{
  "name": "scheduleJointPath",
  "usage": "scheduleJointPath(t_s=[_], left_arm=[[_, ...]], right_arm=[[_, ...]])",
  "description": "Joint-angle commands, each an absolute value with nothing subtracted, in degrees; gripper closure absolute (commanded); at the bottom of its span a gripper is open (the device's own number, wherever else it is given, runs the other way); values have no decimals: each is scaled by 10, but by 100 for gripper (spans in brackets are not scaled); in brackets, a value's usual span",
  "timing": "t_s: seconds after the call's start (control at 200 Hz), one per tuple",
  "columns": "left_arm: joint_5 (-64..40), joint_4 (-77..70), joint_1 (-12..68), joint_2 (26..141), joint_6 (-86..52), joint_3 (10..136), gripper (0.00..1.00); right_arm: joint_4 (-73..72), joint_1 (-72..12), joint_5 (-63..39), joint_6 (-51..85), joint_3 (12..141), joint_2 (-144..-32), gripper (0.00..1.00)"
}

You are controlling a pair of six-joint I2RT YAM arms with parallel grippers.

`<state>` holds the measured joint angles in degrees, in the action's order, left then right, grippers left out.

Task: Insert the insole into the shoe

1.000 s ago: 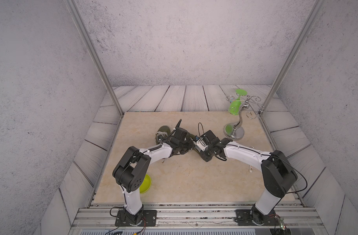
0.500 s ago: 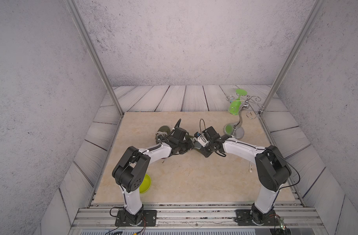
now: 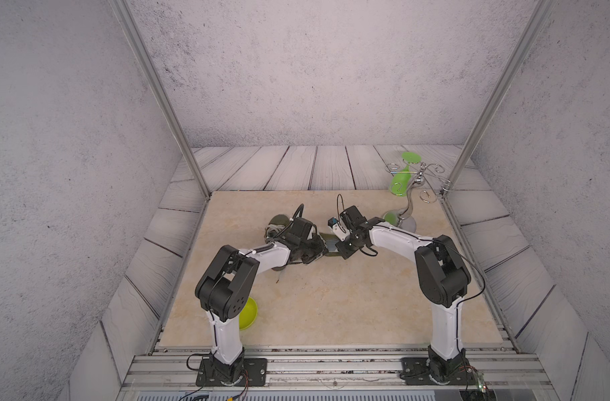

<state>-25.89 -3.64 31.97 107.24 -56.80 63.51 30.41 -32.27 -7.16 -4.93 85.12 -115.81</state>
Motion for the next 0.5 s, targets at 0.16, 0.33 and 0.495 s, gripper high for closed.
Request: scheduleJointPath(t_s=[0.16, 0.33, 0.495], left_arm=[[-365, -80, 334, 1083, -563, 674, 100], [-389, -67, 329, 1083, -552, 689, 100], [-406, -35, 307, 1077, -533, 713, 100]], right_arm=[[271, -319, -110, 46, 906, -1215, 100], [357, -317, -60, 49, 995, -1312, 100], [369, -318, -13, 43, 951, -1294, 100]])
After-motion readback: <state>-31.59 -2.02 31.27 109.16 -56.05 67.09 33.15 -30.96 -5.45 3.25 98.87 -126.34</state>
